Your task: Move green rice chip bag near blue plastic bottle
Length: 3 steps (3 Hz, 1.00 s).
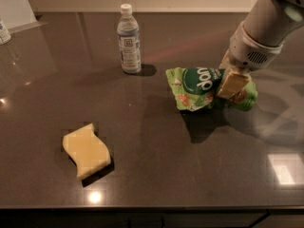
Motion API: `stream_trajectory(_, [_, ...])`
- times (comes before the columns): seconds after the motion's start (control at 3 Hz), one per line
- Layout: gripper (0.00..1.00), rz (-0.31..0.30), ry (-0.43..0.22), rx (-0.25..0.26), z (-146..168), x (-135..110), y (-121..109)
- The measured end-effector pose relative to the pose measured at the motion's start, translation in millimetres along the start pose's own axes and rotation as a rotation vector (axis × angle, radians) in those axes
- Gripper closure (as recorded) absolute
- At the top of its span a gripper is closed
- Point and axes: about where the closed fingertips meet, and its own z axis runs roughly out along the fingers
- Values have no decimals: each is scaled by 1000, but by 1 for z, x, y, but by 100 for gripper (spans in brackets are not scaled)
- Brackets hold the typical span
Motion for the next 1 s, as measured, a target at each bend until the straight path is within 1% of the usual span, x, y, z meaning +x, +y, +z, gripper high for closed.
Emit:
stream_trajectory(0.33, [100,-87,-12,6,35,-74,-51])
stream_trajectory(0.67, [100,-52,-6,14,42,-85,-73])
stream_trajectory(1.0, [78,-14,4,32,49,-91,-92])
